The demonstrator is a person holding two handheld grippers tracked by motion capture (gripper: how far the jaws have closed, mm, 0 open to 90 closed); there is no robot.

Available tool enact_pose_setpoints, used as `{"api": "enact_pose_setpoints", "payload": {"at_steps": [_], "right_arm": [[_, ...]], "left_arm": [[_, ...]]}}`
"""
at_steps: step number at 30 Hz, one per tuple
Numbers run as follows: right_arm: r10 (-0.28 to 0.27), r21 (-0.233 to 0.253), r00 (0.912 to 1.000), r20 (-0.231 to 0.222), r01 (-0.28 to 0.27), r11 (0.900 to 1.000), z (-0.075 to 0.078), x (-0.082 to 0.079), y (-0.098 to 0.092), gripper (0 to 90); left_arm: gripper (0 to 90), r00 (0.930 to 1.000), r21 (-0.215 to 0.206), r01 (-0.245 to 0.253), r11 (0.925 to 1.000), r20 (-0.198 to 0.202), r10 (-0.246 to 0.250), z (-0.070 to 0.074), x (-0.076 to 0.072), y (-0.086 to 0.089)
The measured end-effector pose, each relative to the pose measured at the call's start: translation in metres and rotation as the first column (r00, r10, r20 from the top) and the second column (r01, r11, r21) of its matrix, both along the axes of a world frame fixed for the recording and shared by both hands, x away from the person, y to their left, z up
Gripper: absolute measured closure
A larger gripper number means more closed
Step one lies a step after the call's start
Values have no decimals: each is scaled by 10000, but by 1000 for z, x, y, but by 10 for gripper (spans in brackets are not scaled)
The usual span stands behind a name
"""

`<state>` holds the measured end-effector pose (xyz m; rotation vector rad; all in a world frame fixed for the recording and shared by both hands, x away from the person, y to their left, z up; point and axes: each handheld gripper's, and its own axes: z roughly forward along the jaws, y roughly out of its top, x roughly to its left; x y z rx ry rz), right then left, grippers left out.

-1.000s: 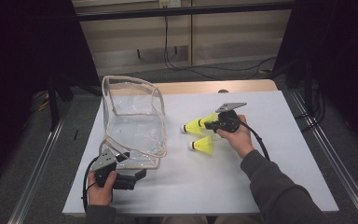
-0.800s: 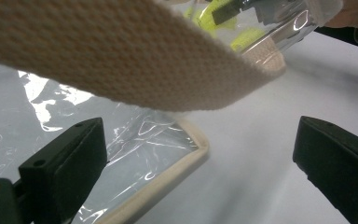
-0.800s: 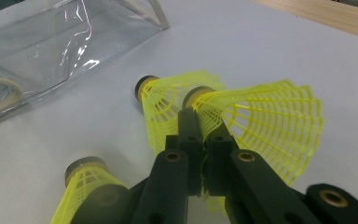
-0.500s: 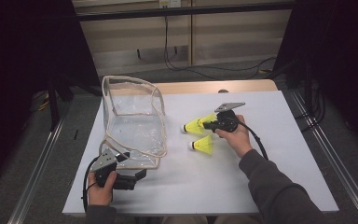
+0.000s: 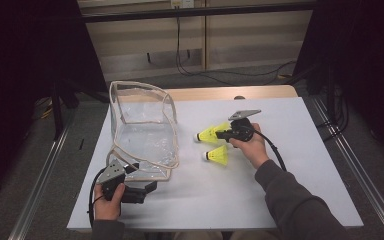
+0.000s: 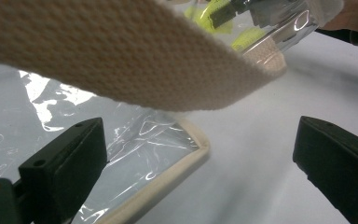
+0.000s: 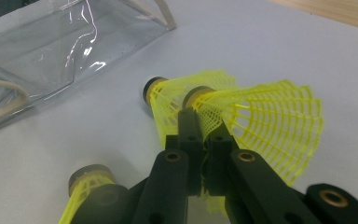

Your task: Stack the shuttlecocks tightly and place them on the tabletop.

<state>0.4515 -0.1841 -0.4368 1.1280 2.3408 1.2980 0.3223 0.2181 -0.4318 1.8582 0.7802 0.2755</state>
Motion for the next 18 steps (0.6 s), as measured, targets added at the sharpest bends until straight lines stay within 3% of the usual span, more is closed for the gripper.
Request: {"api": "enact_pose_setpoints", "payload": {"at_steps": [18], "right_arm": [[168,-42,9998,-106,-168,9999,-2,-1,5,879]], "left_arm": [[27,10000,-3,-7,10000,0,7,0,0,0]]}}
